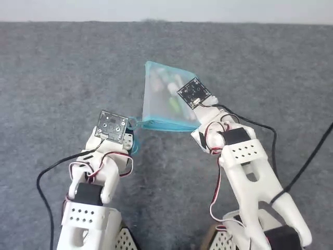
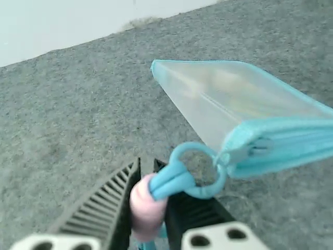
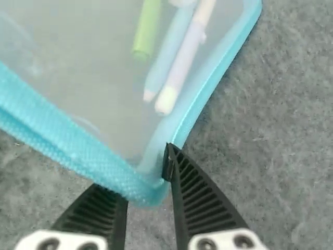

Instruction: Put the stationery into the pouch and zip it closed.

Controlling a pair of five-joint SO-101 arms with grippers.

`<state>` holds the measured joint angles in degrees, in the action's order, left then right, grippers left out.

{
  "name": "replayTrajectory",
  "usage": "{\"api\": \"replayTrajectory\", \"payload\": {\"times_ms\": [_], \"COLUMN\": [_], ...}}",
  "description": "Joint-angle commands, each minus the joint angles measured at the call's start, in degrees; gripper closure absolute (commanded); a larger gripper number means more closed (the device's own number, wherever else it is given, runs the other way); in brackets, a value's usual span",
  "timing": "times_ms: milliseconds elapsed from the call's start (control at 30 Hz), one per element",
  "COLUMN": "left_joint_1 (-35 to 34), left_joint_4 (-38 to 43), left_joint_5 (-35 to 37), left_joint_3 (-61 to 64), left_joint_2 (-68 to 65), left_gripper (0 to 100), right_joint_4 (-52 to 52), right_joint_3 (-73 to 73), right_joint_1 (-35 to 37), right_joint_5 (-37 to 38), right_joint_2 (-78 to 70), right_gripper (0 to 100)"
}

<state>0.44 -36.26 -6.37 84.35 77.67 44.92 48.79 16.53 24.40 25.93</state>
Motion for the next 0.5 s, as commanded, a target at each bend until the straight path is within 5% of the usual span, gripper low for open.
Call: {"api": "replayTrajectory", "payload": {"times_ms": [0,333,467], "left_joint_1": [-1.41,-0.97,-0.97], "left_joint_4": [0.09,5.54,5.54], "left_joint_5": [-0.53,-0.53,-0.53], "left_joint_3": [-1.45,2.51,2.51], "left_joint_2": [2.02,2.02,2.02], "left_gripper": [99,99,99], "right_joint_4": [-0.4,-3.21,-3.12], "right_joint_3": [1.41,3.52,3.52], "right_joint_1": [-5.49,-5.05,-4.79], "right_joint_5": [-0.09,-6.42,-8.7], "right_joint_2": [-1.19,-0.84,-1.01], "right_gripper": [99.1,98.6,88.9]}}
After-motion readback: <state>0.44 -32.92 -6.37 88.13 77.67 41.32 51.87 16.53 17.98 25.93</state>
